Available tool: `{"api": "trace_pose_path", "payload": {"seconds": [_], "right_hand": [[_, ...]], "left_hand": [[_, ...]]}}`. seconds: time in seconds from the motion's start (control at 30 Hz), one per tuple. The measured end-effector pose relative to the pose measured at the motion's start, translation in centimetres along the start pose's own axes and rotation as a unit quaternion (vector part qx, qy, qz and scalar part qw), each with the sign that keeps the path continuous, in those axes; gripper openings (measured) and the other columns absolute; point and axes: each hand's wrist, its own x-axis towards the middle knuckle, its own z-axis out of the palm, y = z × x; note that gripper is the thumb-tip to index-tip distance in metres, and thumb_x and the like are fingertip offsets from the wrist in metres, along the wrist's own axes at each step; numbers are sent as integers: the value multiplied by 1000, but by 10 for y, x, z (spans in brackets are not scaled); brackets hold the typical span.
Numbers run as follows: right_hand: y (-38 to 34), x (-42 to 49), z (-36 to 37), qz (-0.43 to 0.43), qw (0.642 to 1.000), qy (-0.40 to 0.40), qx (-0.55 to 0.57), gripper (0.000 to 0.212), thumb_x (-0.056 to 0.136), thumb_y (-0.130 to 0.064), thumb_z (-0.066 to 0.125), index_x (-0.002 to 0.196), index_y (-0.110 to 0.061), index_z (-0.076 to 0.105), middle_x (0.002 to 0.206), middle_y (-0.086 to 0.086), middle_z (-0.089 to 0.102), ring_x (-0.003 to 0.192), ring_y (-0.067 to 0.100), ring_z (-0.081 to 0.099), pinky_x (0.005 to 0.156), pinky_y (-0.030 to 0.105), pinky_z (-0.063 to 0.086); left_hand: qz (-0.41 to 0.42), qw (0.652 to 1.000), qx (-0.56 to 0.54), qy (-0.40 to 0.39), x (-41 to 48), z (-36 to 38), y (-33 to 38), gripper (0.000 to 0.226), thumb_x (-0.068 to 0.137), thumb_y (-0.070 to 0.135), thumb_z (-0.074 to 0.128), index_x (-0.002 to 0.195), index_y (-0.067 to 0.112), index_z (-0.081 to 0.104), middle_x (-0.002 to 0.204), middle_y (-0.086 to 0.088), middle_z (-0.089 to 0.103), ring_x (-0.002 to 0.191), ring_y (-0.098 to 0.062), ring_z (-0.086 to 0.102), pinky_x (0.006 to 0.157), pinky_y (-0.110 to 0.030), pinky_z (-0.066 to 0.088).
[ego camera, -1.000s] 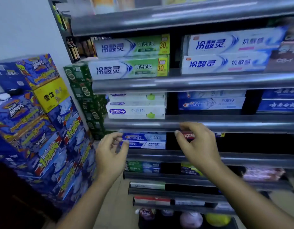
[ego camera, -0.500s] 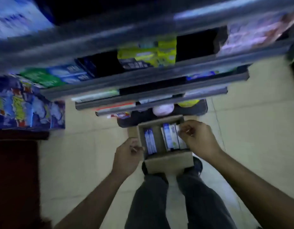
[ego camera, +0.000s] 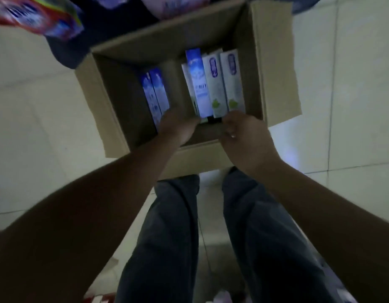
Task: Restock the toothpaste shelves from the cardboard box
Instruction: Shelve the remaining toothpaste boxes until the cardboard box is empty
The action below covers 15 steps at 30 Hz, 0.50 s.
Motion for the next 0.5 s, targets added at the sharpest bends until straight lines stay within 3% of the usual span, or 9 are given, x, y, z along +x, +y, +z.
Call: {"api": "trace_pose_path", "payload": {"seconds": [0.03, 0.13, 0.2, 0.3, 0.4, 0.5], "right_hand": [[9, 8, 8, -9, 1000, 11, 9, 10, 91, -9, 53, 86, -12, 61, 86, 9, 67, 86, 37, 66, 74, 42, 53], [27, 19, 21, -11, 998, 57, 39, 22, 91, -9, 57, 109, -6, 70, 95, 16, 72, 88, 39, 67, 79, 49, 55], [38, 21, 29, -13, 995, 74, 64, 23, 90, -8, 62, 112, -5, 71, 97, 16, 73, 90, 36, 68, 79, 50, 55], [49, 17, 34, -21, 991, 90, 93, 26, 89, -9, 67, 114, -7, 71, 100, 12, 74, 93, 30, 68, 82, 47, 56], [53, 17, 36, -30, 991, 88, 102, 28, 89, -13, 67, 117, -9, 71, 102, 7, 74, 94, 24, 68, 84, 42, 56], [52, 18, 32, -27, 991, 84, 105, 27, 90, -12, 68, 117, -10, 70, 98, 4, 73, 90, 21, 67, 81, 39, 56]], "left_hand": [[-1, 1000, 0, 0, 21, 16, -1, 45, 87, 42, 72, 118, 11, 68, 115, -10, 69, 109, -29, 66, 71, -22, 41], [-42, 996, -74, 5, 65, 53, 5, 56, 88, 34, 73, 134, 5, 58, 126, -13, 64, 107, -27, 63, 72, -25, 43], [-76, 987, -139, 1, 87, 74, 11, 55, 90, 25, 74, 138, 6, 57, 121, -8, 63, 105, -24, 64, 70, -23, 46], [-60, 976, -209, -15, 105, 97, 11, 48, 89, 11, 75, 135, 4, 62, 117, -5, 67, 104, -21, 67, 63, -10, 48], [-66, 969, -238, -11, 113, 106, 6, 48, 92, 12, 72, 138, 8, 59, 125, -6, 66, 111, -22, 65, 77, -16, 53], [-139, 952, -269, -40, 114, 102, 5, 58, 97, 16, 68, 149, 8, 44, 142, -13, 57, 126, -30, 58, 102, -37, 53]]}}
